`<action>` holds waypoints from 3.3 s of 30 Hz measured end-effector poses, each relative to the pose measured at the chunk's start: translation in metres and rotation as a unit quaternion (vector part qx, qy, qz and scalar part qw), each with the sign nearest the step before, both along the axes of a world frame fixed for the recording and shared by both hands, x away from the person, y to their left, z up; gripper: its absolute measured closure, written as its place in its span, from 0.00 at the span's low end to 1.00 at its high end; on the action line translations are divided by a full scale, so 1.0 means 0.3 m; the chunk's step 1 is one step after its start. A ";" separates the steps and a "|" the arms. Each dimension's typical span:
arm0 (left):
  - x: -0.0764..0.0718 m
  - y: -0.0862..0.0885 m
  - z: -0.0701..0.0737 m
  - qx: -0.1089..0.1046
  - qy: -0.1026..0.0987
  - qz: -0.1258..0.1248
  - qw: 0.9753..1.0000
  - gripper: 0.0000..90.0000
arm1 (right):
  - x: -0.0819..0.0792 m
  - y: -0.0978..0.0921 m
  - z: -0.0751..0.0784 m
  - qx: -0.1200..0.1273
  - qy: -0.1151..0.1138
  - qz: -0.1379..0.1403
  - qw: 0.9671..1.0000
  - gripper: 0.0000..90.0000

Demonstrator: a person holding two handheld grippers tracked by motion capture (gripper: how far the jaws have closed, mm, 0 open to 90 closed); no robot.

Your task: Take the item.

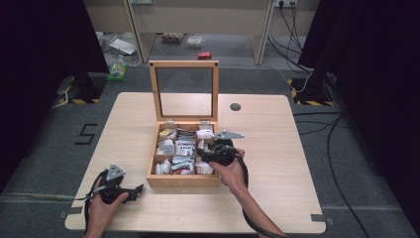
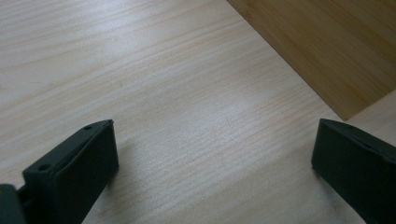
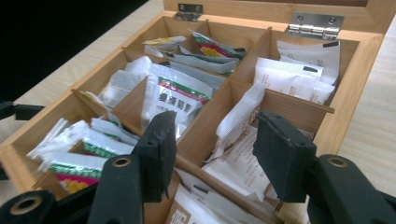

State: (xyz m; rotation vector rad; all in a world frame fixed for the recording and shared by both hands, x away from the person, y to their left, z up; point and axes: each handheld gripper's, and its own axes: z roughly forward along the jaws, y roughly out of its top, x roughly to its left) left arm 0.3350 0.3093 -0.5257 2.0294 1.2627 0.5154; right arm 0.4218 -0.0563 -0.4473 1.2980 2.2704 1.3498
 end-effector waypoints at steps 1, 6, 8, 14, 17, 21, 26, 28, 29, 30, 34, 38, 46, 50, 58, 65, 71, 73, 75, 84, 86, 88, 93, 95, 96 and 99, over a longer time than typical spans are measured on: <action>0.000 0.000 0.000 0.000 0.000 0.000 1.000 0.00 | 0.007 0.003 -0.003 -0.003 0.001 -0.001 1.000 0.56; 0.000 0.000 0.000 0.000 0.000 0.000 1.000 0.00 | 0.034 0.013 -0.011 -0.010 0.006 -0.008 1.000 0.61; 0.000 0.000 0.000 0.000 0.000 0.000 1.000 0.00 | 0.045 0.015 -0.016 -0.015 0.009 -0.012 1.000 0.64; 0.000 0.000 0.000 0.000 0.000 0.000 1.000 0.00 | 0.076 0.011 -0.032 -0.007 0.023 -0.015 1.000 0.72; 0.000 0.000 0.000 0.000 0.000 0.000 1.000 0.00 | 0.084 0.016 -0.040 -0.009 0.030 -0.013 0.999 0.76; 0.000 0.000 0.000 0.000 0.000 0.000 1.000 0.00 | 0.087 0.021 -0.049 -0.016 0.030 -0.012 0.999 0.82; 0.000 0.000 0.000 0.000 0.000 0.000 1.000 0.00 | 0.083 0.020 -0.039 -0.018 0.017 -0.008 1.000 0.93; 0.000 0.000 0.000 0.000 0.000 0.000 1.000 0.00 | 0.080 0.019 -0.034 -0.021 0.009 -0.008 1.000 0.96; 0.000 0.000 0.000 0.000 0.000 0.000 1.000 0.00 | 0.080 0.017 -0.032 -0.020 0.008 -0.009 1.000 0.96; 0.000 0.000 0.000 0.000 0.000 0.000 1.000 0.00 | 0.079 0.014 -0.031 -0.019 0.008 -0.010 1.000 0.96; 0.000 0.000 0.000 0.000 0.000 0.000 1.000 0.00 | 0.069 0.002 -0.018 -0.013 0.000 -0.006 1.000 0.97; 0.000 0.000 0.000 0.000 -0.001 0.000 1.000 0.00 | 0.060 -0.021 -0.001 -0.008 -0.010 -0.007 1.000 0.97; 0.000 0.000 0.000 0.000 0.000 0.000 1.000 0.00 | 0.054 -0.075 0.041 0.013 -0.025 -0.013 1.000 0.97; 0.000 0.000 0.000 0.000 0.000 0.000 1.000 0.00 | 0.045 -0.097 0.076 0.031 -0.035 -0.013 0.999 0.97; 0.000 0.000 0.000 0.000 0.000 0.000 1.000 0.00 | 0.024 -0.128 0.111 0.047 -0.049 -0.012 0.998 0.97; 0.000 0.000 0.000 0.000 0.000 0.000 1.000 0.00 | 0.017 -0.177 0.128 0.057 -0.056 -0.021 0.997 0.97; 0.000 0.000 0.000 0.000 0.000 0.000 1.000 0.00 | 0.006 -0.230 0.135 0.064 -0.063 -0.031 0.995 0.97; 0.000 0.000 0.000 0.000 0.000 0.000 1.000 0.00 | 0.001 -0.250 0.135 0.064 -0.066 -0.033 0.995 0.97; 0.000 0.000 0.000 0.000 0.000 0.000 1.000 0.00 | -0.005 -0.273 0.136 0.068 -0.065 -0.039 0.995 0.97; 0.000 0.000 0.000 0.000 0.000 0.000 1.000 0.00 | -0.025 -0.363 0.124 0.073 -0.069 -0.057 0.993 0.97; 0.000 0.000 0.000 0.000 0.000 0.000 1.000 0.00 | -0.031 -0.379 0.120 0.072 -0.068 -0.061 0.993 0.97; 0.000 0.000 0.000 0.000 0.000 0.000 1.000 0.00 | -0.037 -0.396 0.117 0.069 -0.070 -0.064 0.993 0.97; 0.000 0.000 0.000 0.000 0.000 0.000 1.000 0.00 | -0.052 -0.428 0.114 0.071 -0.070 -0.071 0.992 0.97; 0.000 0.000 0.000 0.000 0.000 0.000 1.000 0.00 | -0.054 -0.437 0.111 0.071 -0.072 -0.073 0.992 0.97; 0.000 0.000 0.000 0.000 0.000 0.000 1.000 0.00 | -0.057 -0.442 0.110 0.071 -0.070 -0.075 0.992 0.97; 0.000 0.000 0.000 0.000 0.000 0.000 1.000 0.00 | -0.056 -0.457 0.101 0.069 -0.072 -0.079 0.992 0.97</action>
